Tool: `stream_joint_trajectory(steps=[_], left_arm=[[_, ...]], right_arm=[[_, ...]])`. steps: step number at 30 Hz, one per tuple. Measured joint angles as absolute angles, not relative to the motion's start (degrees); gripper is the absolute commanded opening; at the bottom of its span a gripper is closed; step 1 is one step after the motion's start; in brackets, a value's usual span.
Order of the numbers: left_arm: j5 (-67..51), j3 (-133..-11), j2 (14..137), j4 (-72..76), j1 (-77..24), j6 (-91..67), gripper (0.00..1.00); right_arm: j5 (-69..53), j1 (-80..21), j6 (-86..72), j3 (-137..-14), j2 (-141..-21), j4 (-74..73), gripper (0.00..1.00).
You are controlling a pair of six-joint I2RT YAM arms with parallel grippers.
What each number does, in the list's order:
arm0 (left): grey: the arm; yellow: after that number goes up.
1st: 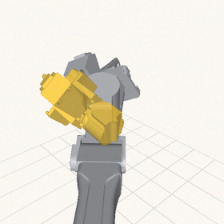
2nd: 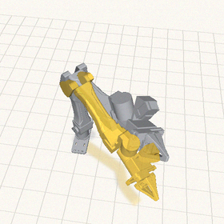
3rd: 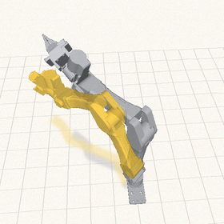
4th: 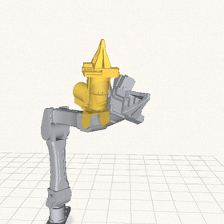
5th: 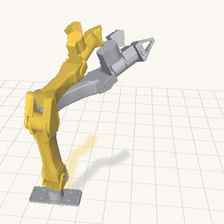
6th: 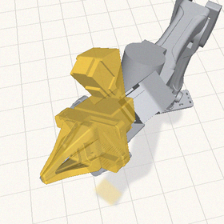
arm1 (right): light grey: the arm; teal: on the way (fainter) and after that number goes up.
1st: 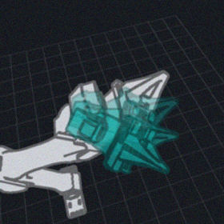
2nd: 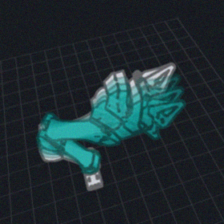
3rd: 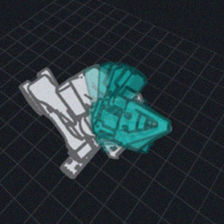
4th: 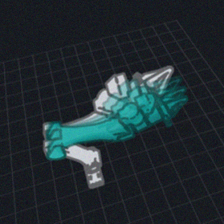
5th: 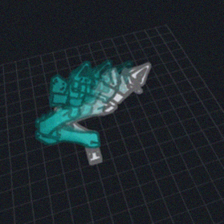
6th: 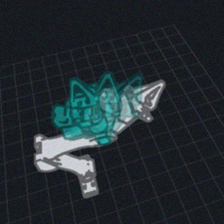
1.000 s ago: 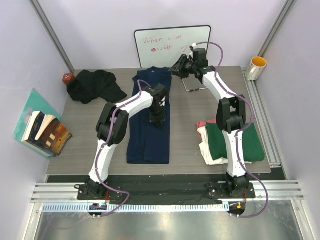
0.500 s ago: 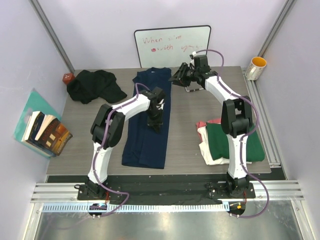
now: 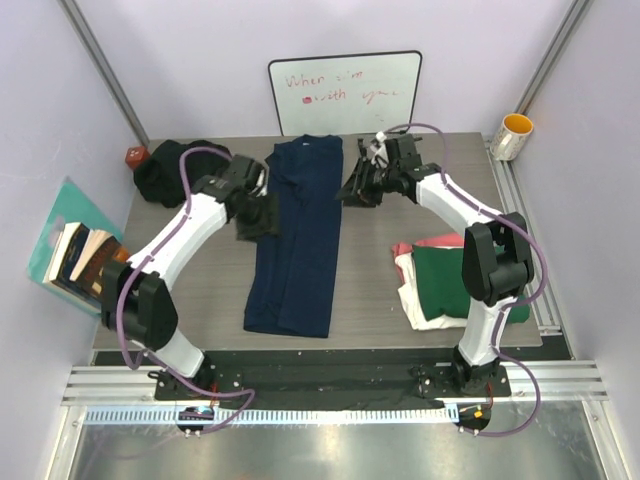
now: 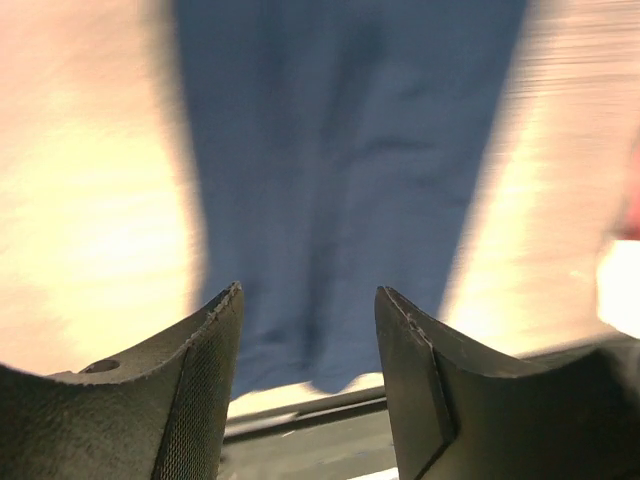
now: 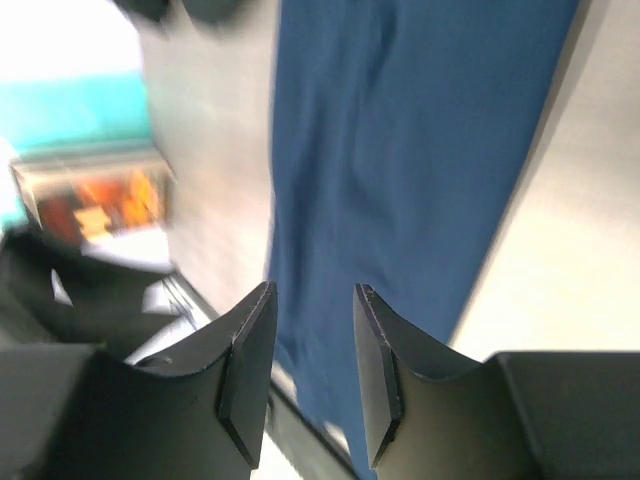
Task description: Fold and stack the t-shirts
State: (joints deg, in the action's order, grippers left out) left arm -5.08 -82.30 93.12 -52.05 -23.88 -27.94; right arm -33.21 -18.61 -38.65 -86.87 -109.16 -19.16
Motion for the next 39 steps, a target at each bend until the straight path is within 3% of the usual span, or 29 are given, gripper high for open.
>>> stream_joint_trajectory(steps=[9,16,26,39], left_arm=[[-4.45,-61.04,91.53,-51.86,-19.88,-27.62,0.61],[-8.67,-51.11,86.89,-48.49,-17.3,-29.02,0.64],[-13.67,-50.92,86.3,-47.77,-10.28,-28.84,0.66],[-22.5,-50.54,93.8,-46.13,-7.57,-28.49,0.65]], right_arm=[[-31.03,-29.21,-31.16,-78.22,-106.78,-33.98,0.43],[-30.39,-29.15,-28.91,-66.67,-102.04,-38.15,0.47],[-32.12,-33.8,-30.3,-52.99,-90.0,-34.74,0.51],[-34.98,-37.93,-33.15,-50.7,-99.42,-22.65,0.51]])
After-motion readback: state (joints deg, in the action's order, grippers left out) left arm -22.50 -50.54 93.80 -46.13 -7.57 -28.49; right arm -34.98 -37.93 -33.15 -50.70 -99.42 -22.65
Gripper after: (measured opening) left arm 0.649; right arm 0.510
